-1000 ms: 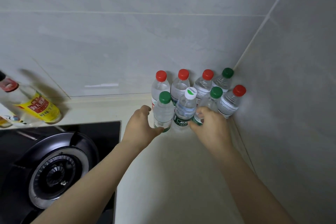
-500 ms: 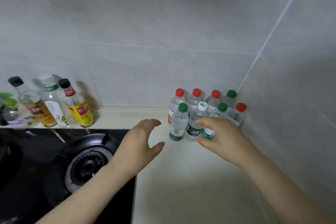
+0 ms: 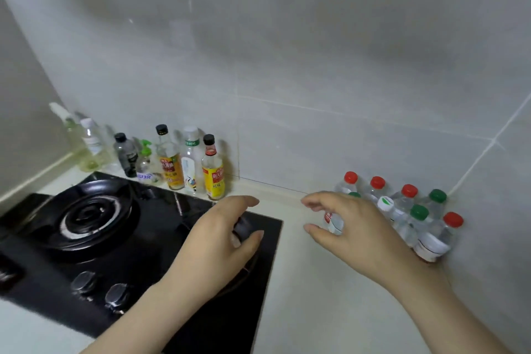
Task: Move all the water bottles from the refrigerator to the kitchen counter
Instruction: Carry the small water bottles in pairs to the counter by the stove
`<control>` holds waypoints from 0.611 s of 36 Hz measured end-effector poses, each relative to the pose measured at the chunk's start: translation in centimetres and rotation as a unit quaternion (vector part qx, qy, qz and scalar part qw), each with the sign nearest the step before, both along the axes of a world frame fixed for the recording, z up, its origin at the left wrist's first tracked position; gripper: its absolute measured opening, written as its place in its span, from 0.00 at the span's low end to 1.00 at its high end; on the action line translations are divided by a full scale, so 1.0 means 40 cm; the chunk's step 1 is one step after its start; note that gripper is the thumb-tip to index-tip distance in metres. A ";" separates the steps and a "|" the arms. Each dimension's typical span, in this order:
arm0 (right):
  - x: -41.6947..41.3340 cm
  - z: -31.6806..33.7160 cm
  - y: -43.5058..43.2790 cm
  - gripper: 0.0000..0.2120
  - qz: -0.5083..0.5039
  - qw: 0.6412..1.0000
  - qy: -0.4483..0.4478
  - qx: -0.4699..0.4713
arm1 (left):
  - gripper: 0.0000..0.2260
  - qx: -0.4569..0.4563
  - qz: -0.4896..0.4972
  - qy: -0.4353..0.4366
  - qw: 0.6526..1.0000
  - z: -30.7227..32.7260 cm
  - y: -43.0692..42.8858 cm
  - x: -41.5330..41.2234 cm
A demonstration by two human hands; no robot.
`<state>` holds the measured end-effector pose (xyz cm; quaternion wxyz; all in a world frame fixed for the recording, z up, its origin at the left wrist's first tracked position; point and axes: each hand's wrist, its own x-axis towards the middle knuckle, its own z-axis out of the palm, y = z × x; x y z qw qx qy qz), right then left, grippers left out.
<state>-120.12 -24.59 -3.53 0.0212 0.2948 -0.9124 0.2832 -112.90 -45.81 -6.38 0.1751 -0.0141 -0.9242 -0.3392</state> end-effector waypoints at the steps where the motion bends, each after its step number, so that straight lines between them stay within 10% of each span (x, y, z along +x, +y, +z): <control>1: -0.001 0.003 -0.009 0.16 0.011 1.000 0.002 -0.006 | 0.20 0.001 0.012 0.002 1.000 0.003 -0.004 0.012; 22: 0.228 0.058 -0.322 0.17 0.392 0.918 -0.005 -0.058 | 0.17 -0.030 0.425 0.004 0.905 0.069 -0.007 0.551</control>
